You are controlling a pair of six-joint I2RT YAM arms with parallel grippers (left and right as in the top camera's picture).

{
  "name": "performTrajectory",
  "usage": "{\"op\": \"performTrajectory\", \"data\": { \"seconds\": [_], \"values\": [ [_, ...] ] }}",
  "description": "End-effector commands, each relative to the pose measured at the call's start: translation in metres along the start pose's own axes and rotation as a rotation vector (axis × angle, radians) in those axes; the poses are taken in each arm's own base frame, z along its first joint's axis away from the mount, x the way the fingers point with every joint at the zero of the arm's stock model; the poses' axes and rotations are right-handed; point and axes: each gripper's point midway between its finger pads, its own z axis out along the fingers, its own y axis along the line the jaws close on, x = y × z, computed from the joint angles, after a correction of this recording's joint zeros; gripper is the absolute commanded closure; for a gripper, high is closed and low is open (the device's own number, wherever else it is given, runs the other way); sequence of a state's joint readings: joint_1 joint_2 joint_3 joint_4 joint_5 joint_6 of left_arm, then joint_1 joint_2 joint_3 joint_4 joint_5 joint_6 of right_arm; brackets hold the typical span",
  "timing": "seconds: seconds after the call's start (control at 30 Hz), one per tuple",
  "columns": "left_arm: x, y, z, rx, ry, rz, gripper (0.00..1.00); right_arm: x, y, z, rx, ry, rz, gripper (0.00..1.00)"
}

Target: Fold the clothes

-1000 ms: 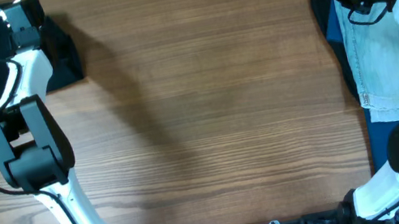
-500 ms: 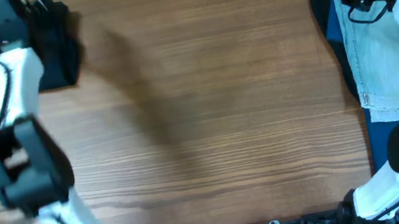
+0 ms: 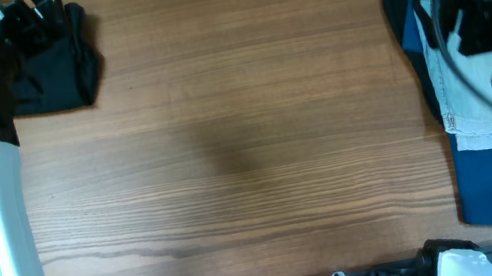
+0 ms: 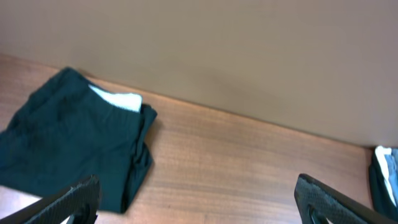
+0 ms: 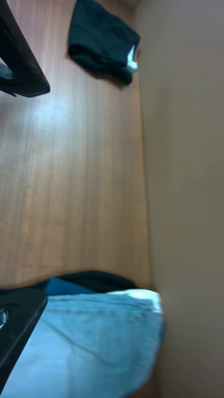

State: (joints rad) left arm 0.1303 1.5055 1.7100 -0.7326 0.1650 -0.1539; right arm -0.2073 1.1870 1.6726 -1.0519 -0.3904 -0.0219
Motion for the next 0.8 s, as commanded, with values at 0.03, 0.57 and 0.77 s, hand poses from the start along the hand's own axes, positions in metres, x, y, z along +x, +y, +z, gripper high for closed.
{"op": "performTrajectory", "data": {
  "seconds": [0.03, 0.57, 0.77],
  "values": [
    [0.009, -0.002, 0.0, 0.014, 0.034, 0.007, 0.0, -0.007, 0.012, -0.034, 0.018, -0.082, -0.062, 0.0],
    [0.011, -0.001, 0.0, 0.012, 0.042, 0.005, 0.0, 0.038, 0.025, -0.044, 0.033, -0.318, -0.179, 0.0],
    [0.011, -0.001, 0.0, 0.012, 0.042, 0.005, 0.0, 0.131, 0.02, 0.01, -0.013, -0.448, -0.233, 0.0]
  ]
}}
